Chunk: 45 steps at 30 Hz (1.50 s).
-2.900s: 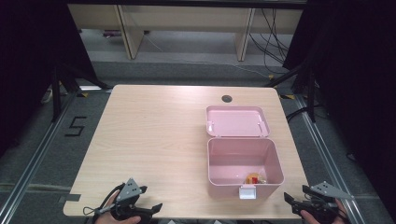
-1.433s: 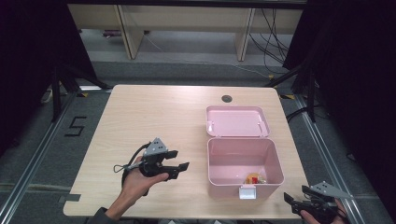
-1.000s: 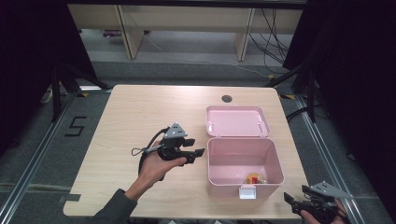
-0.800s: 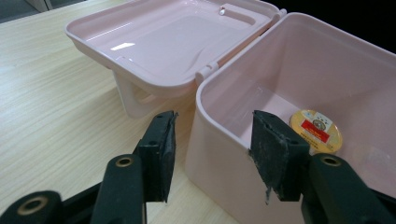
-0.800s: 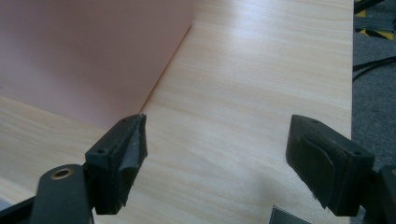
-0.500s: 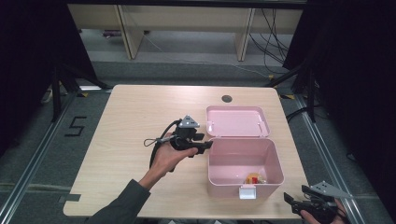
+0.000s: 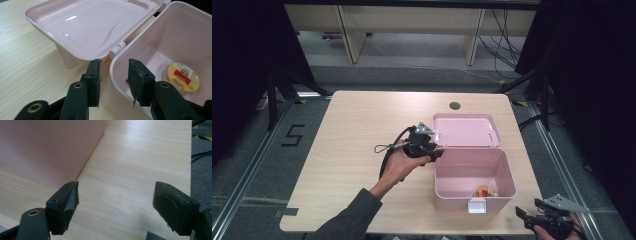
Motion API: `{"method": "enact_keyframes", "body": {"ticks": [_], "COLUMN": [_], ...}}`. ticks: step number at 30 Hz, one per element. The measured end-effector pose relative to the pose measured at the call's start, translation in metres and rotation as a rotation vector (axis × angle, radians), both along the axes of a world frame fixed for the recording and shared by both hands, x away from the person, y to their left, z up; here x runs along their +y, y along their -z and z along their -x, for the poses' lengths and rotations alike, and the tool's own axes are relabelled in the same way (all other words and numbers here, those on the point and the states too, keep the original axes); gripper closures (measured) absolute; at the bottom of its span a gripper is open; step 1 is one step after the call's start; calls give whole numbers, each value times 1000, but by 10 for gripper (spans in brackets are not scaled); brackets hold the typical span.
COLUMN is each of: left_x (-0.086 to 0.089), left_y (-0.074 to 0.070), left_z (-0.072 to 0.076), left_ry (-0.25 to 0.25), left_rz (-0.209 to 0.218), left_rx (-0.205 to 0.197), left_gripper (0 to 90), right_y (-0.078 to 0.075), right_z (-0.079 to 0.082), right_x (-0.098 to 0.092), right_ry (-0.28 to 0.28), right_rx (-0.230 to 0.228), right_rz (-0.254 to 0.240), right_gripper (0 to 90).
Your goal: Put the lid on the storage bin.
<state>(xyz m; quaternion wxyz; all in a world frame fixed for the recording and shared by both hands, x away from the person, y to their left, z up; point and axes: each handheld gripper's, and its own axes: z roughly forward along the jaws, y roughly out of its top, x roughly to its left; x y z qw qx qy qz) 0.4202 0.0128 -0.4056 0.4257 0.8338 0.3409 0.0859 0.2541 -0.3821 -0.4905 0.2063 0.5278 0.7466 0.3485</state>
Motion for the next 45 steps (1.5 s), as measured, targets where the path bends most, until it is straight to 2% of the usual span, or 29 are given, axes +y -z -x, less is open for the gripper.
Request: {"method": "enact_keyframes", "body": {"ticks": [1, 3, 5, 6, 9, 14, 15, 16, 20, 21, 24, 26, 27, 28, 29, 30, 31, 32, 33, 34, 35, 36, 37, 39, 40, 41, 43, 44, 45], "left_x": [-2, -3, -5, -6, -8, -10, -11, -12, -14, -14, -15, -15, -15, -16, -15, -15, -19, -19, -19, -19, -19, -19, -19, -19, -20, -20, -19, -19, -19], "left_y": [0, 1, 2, 2, 5, 6, 6, 6, 6, 6, 5, 5, 6, 6, 5, 5, 7, 7, 7, 7, 7, 7, 7, 7, 7, 7, 7, 7, 7], "left_z": [-1, -2, -3, -3, -5, -6, -5, -5, -2, -3, -2, -2, -1, -1, -2, -2, 0, 0, 0, 0, 0, 0, 0, 0, 1, 1, 0, 0, 0], "left_ry": [-5, -5, -1, -4, -1, -8, -14, -10, -12, -14, -15, -20, -19, -21, -24, -24, -52, -52, -57, -52, -52, -51, -54, -51, -55, -56, -51, -52, -52], "left_rz": [-7, -6, -22, -29, -46, -51, -49, -50, -69, -68, -72, -77, -77, -77, -77, -77, -36, -36, -40, -38, -38, -39, -42, -43, -48, -48, -42, -43, -45], "left_rx": [4, 5, 15, 21, 26, 31, 30, 28, 9, 13, 15, 5, -2, -4, -11, -11, -2, -2, -6, -5, -6, -7, -7, -8, -15, -15, -9, -9, -11], "left_gripper": [631, 639, 651, 657, 676, 710, 720, 732, 773, 774, 777, 777, 778, 778, 778, 779, 779, 779, 779, 780, 780, 780, 780, 780, 780, 780, 781, 781, 781], "right_y": [1, 1, 0, 1, 1, 1, 1, 1, 1, 0, -1, -4, -5, -6, -8, -8, -11, -11, -14, -17, -19, -23, -25, -33, -34, -38, -43, -46, -49], "right_z": [0, 0, 0, 0, 0, 0, 0, 0, 0, -1, -4, -7, -9, -12, -19, -19, -27, -27, -32, -36, -40, -44, -50, -59, -65, -69, -81, -86, -89], "right_x": [1, 1, 0, 1, 1, 1, 0, 1, 3, 0, -1, -1, -4, -3, -6, -6, -7, -7, -8, -6, -8, -7, -10, -11, -13, -12, -17, -17, -14], "right_ry": [-2, 1, -1, 5, -5, -3, -2, -1, 15, -3, 0, 13, 1, 17, 0, 0, -7, -7, -1, 29, 15, 20, 6, 17, 8, 26, -18, -26, 1], "right_rx": [9, 14, 12, 16, 11, 9, 2, 10, 19, 1, 11, 17, 0, 23, 18, 18, 27, 27, 30, 61, 52, 62, 44, 68, 57, 82, 42, 50, 74], "right_rz": [-24, -27, -20, -34, -28, -25, -3, -28, -37, -2, -35, -26, -2, -45, -21, -21, -25, -25, 1, -45, -34, -35, -24, -43, -40, -50, 14, -11, -35], "right_gripper": [219, 218, 219, 218, 218, 219, 220, 220, 221, 221, 222, 223, 224, 228, 229, 229, 229, 229, 230, 238, 242, 242, 242, 244, 249, 252, 256, 257, 257]}}
